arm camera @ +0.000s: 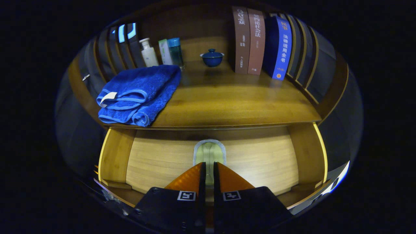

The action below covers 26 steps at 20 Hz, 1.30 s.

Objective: Pull open the drawer, take out the items inside it, and place them on the countertop above the cabinet.

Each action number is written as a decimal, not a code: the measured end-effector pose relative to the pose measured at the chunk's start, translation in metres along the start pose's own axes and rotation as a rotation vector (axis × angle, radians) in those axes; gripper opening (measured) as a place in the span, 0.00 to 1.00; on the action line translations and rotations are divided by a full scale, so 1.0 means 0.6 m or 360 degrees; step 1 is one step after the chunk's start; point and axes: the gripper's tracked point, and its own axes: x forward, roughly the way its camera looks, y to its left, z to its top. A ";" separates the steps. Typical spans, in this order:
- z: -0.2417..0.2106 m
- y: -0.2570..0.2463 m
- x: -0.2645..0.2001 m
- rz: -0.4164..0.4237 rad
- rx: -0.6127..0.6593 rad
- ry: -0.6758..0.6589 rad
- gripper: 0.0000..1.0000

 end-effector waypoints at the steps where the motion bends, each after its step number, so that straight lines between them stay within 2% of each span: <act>1: -0.006 0.000 0.022 0.0008 -0.0002 0.0029 0.15; 4: -0.018 0.010 0.045 0.0030 -0.0012 0.0114 0.43; 6: -0.021 0.003 0.061 -0.0016 -0.0042 0.0155 0.61; 11: -0.034 0.000 0.095 -0.0060 -0.0065 0.0274 0.61; 16: -0.029 0.000 0.097 -0.0031 -0.0048 0.0297 0.62; 19: -0.026 -0.002 0.097 -0.0028 -0.0017 0.0266 0.31; 22: -0.014 -0.002 0.102 -0.0004 -0.0022 0.0242 0.29; 23: -0.022 0.000 0.082 -0.0006 -0.0023 0.0240 0.13; 26: -0.033 0.005 0.083 0.0026 -0.0042 0.0244 0.13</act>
